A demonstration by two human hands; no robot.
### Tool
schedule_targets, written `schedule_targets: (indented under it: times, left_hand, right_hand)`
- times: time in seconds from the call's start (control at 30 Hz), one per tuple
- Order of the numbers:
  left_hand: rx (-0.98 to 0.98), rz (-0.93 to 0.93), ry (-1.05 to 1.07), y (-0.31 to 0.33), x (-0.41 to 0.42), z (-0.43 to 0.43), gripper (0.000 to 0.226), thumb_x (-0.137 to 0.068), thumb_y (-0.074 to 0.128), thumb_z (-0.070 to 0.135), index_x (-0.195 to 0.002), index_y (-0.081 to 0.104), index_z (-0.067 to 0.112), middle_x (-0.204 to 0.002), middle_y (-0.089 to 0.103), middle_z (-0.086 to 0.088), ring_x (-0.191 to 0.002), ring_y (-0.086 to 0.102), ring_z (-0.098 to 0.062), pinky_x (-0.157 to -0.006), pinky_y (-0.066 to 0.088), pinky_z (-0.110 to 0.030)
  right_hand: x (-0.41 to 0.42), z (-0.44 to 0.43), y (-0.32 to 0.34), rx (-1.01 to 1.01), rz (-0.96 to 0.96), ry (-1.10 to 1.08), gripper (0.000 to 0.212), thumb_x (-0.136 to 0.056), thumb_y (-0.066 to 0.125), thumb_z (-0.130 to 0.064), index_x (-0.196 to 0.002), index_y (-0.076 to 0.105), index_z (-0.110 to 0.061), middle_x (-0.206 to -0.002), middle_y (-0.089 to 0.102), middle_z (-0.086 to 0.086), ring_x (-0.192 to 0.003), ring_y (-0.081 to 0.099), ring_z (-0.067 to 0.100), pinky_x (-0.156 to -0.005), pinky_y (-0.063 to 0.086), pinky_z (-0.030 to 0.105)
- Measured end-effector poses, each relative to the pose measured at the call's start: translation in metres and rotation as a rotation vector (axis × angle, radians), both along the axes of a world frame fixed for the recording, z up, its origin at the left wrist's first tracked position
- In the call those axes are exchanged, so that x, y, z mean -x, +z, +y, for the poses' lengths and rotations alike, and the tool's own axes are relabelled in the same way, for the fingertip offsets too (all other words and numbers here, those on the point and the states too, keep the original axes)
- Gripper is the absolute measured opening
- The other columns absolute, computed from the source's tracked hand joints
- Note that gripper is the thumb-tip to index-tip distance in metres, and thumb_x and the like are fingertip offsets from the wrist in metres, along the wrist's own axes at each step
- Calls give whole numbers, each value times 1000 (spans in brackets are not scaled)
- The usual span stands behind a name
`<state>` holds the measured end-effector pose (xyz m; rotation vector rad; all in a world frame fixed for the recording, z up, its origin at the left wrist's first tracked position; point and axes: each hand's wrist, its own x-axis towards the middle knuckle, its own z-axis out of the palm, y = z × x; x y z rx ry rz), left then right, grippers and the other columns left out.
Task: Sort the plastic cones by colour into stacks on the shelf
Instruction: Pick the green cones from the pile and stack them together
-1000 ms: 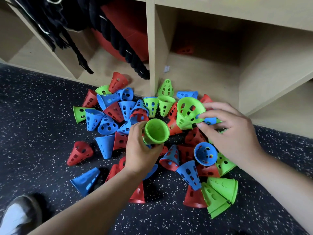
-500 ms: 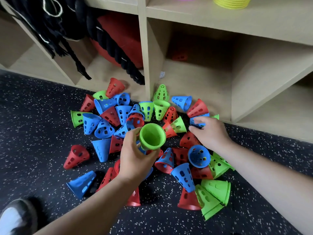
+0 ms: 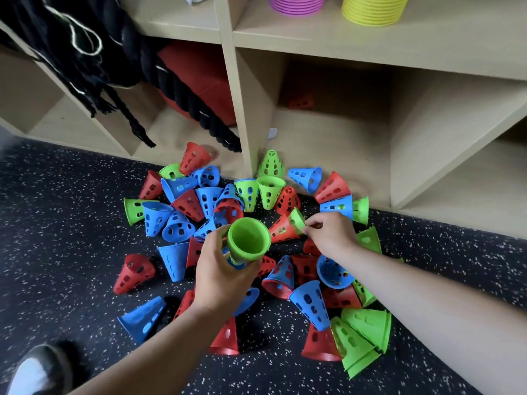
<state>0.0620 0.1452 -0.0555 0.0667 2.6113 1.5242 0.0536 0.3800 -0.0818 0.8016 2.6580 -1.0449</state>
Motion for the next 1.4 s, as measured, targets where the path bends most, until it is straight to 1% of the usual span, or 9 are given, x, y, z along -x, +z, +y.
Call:
schedule_targets:
  times: [0.17,0.3,0.43,0.6,0.87,1.03,1.13,1.27,1.4]
  left_hand:
    - [-2,-12,6,4,-2,-1,63,-68,90,28,-121,56,34,-117,61,18,-109,62,-5,-97,54,-36]
    - [-9,-18,13,6,1,5,62,-68,90,25,-121,57,31,-116,62,16,-107,62,-5,-94,55,-36]
    - [-17,-7,-14,11,3,17,62,-69,89,23,-121,57,30,-115,62,15,-105,60,0,-92,52,-24]
    - [-99,-1,-44,22,12,27,55,-70,89,18,-116,59,26,-107,66,13,-98,61,8,-79,44,-3]
    - [-146,-7,22,15,31,15,60,-70,89,19,-118,57,34,-112,64,19,-105,59,8,-90,49,-12]
    - [-164,-37,53,7,43,12,59,-70,90,18,-107,54,47,-108,63,25,-103,60,8,-87,49,-13]
    - [-167,-49,67,0,51,15,58,-70,90,19,-107,54,46,-107,63,23,-99,61,7,-82,49,-9]
    - [-174,-77,93,-10,62,17,59,-70,89,20,-119,58,30,-113,63,17,-99,61,10,-81,50,-7]
    - [-128,-55,97,-15,70,15,56,-71,89,22,-117,59,29,-110,62,18,-98,57,14,-78,43,-1]
  right_hand:
    - [-13,5,25,-77,299,-19,8,-90,69,-21,-97,74,-19,-83,71,-7,-46,51,8,-49,42,16]
    - [-31,9,70,-94,714,18,6,-89,71,-12,-94,75,-13,-90,67,-7,-65,60,15,-59,42,15]
    - [-44,-12,103,-85,880,194,8,-88,73,-7,-94,76,-9,-93,69,-3,-72,64,16,-65,50,20]
    - [-37,-32,93,31,763,516,23,-88,74,-23,-109,76,-14,-108,68,-6,-87,63,8,-66,52,18]
    - [58,-2,56,-38,423,168,21,-83,77,-23,-103,76,-27,-76,63,-18,-65,52,4,-70,44,24]
    - [111,-14,24,-7,173,82,39,-79,81,-37,-116,71,-31,-110,72,-12,-97,60,5,-64,33,7]
    - [123,-21,7,-149,112,204,35,-81,79,-38,-115,73,-31,-122,68,-6,-104,62,13,-78,47,21]
    - [124,-21,4,-276,160,467,17,-89,71,-29,-104,77,-23,-110,69,-5,-102,63,19,-83,51,33]
    - [108,-20,27,-127,462,285,9,-87,72,-21,-94,78,-23,-92,68,-14,-69,57,3,-68,43,24]
